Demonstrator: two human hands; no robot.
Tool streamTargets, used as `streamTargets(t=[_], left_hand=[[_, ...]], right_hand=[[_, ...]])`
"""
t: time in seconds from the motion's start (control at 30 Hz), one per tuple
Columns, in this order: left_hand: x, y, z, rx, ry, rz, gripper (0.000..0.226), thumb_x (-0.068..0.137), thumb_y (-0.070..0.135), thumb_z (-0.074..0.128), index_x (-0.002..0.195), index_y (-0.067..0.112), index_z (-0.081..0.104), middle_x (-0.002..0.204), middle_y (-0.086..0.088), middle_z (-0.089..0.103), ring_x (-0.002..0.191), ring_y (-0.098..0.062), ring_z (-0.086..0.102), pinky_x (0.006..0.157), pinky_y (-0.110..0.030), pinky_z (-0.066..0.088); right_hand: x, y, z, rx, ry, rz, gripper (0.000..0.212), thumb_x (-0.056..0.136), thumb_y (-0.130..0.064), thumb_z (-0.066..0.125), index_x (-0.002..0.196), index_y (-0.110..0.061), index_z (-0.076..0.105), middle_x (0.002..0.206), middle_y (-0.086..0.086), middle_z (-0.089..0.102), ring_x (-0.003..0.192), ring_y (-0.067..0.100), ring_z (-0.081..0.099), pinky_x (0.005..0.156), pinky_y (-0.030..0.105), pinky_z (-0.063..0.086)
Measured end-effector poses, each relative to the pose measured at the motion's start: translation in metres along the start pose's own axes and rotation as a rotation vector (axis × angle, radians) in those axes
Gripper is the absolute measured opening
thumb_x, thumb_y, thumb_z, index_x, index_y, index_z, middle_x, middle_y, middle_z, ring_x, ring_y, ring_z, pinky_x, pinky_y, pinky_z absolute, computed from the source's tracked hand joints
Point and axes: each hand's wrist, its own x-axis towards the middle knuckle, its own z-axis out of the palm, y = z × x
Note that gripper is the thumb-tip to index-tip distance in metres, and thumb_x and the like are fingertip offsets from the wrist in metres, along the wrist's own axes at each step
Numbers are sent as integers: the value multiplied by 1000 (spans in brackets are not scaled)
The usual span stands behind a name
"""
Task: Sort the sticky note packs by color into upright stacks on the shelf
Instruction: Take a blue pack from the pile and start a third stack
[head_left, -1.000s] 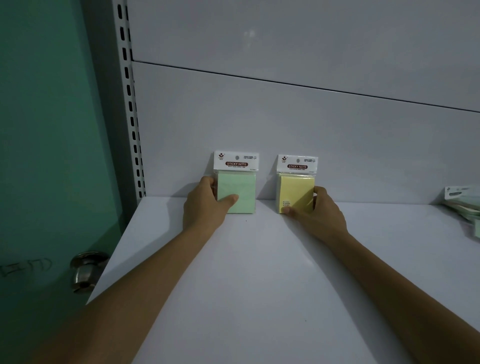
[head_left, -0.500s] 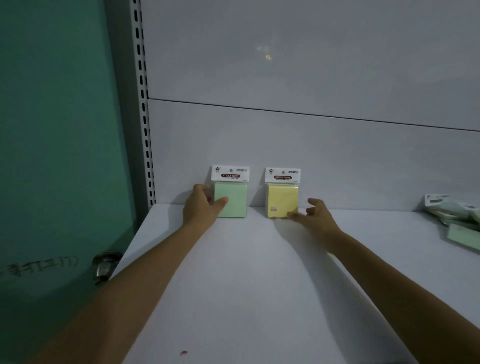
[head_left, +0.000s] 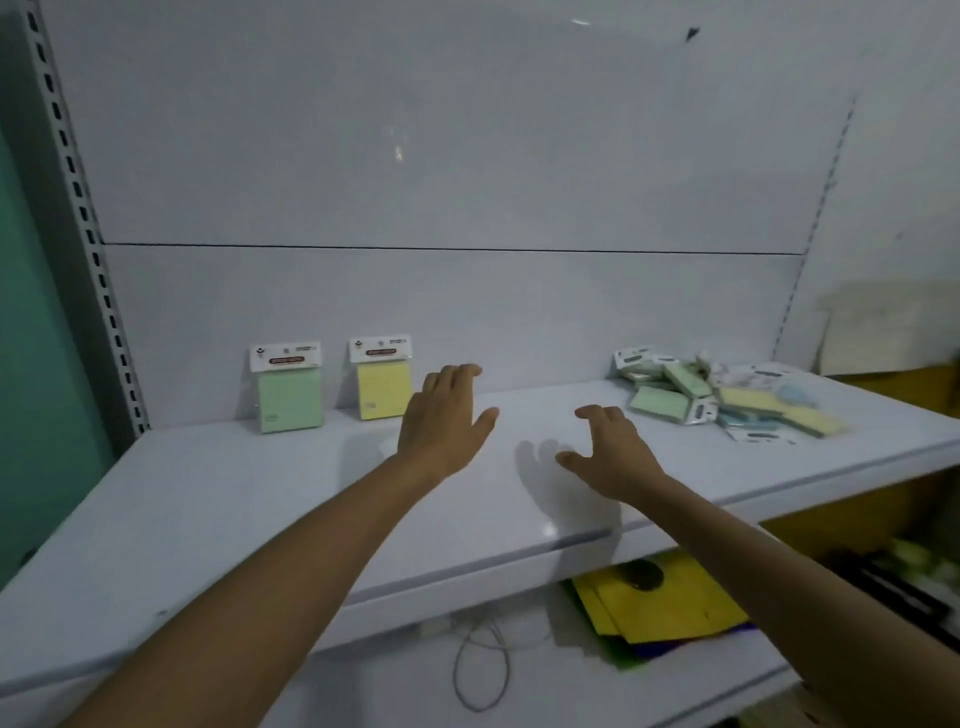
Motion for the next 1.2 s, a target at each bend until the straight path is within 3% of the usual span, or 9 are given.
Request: streamTargets(t=[0.27, 0.5, 0.67, 0.87, 1.07, 1.2], left_hand=[[-35, 171, 88, -38, -199, 241, 56, 93, 48, 42, 140, 19, 33, 145, -4, 39, 131, -24, 35, 102, -39, 34], [-42, 260, 130, -24, -322, 325, 59, 92, 45, 44, 144, 23, 25, 147, -3, 32, 132, -24, 32, 104, -42, 32], [-42, 284, 164, -42, -342, 332, 53, 92, 46, 43, 139, 23, 32, 144, 1, 36, 131, -21, 33, 104, -39, 33], [19, 292, 202, -131, -332, 290, 56, 94, 46, 41, 141, 17, 32, 148, -3, 35, 135, -21, 32, 106, -38, 33], [79, 299, 247, 3, -555, 169, 66, 95, 53, 27, 148, 14, 19, 160, -7, 3, 147, -25, 3, 115, -46, 14], [78, 295, 261, 37, -573, 212, 70, 93, 60, 22, 147, 17, 21, 160, -6, -3, 147, -26, -3, 115, -49, 9]], right_hand=[[-94, 137, -85, -149, 52, 105, 66, 85, -39, 63, 139, -17, 33, 144, 10, 35, 128, 28, 39, 100, 44, 42], [-136, 219, -120, -231, 78, 177, 65, 86, -43, 60, 139, -18, 34, 141, 7, 37, 125, 26, 40, 97, 39, 41], [-124, 253, -117, -214, 104, 172, 64, 85, -44, 61, 138, -20, 34, 141, 4, 38, 126, 23, 40, 96, 38, 39], [-64, 283, -128, -199, 139, 164, 64, 84, -43, 61, 138, -21, 35, 142, 5, 38, 129, 24, 39, 101, 39, 38], [7, 326, -131, -212, 104, 165, 59, 85, -43, 61, 135, -22, 39, 139, 6, 41, 123, 24, 43, 97, 40, 43], [62, 348, -131, -196, 122, 205, 59, 84, -52, 57, 133, -22, 41, 136, 8, 46, 120, 26, 46, 96, 44, 44]])
